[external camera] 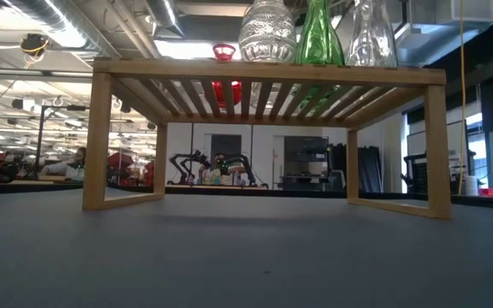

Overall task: Sort vases onto shelf
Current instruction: Put the bottom left red bottle on the shelf

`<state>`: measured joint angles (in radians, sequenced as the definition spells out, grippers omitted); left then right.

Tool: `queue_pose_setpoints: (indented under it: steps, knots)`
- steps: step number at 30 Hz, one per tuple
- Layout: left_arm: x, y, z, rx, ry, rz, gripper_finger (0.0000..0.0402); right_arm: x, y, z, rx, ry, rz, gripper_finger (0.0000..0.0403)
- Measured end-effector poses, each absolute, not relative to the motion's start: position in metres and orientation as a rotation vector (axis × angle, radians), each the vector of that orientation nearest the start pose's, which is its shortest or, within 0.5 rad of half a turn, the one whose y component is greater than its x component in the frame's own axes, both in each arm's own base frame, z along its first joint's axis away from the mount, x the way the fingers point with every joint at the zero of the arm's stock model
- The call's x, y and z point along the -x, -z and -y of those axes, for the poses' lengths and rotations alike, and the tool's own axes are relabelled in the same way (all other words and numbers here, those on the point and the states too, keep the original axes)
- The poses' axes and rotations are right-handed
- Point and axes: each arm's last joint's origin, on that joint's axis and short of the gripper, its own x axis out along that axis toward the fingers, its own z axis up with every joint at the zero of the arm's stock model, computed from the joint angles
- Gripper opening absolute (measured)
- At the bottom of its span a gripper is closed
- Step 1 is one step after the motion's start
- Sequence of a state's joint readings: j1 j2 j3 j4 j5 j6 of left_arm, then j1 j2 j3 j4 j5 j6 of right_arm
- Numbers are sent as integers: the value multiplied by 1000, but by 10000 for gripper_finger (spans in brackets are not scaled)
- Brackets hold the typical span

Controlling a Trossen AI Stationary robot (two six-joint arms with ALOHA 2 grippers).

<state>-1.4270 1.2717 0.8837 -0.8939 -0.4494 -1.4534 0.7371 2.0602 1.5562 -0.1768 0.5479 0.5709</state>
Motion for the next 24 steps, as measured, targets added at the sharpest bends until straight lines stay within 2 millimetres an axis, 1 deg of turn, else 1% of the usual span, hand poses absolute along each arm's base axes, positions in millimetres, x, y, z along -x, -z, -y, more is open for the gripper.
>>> queue_pose_setpoints:
  steps: [3,7,17,24]
  knots:
    - [-45,-222,219,179,83,-1063,252,-352,-213,-296,-150,-17,-571,26]
    - [-47,-216,222,149,58,-1024,252,-352,-213,-296,-151,-22,-575,26]
    - [-49,-217,222,128,49,-915,252,-352,-213,-296,-150,-23,-576,26]
    - [-51,-219,224,151,49,-856,252,-351,-212,-296,-147,-23,-578,26]
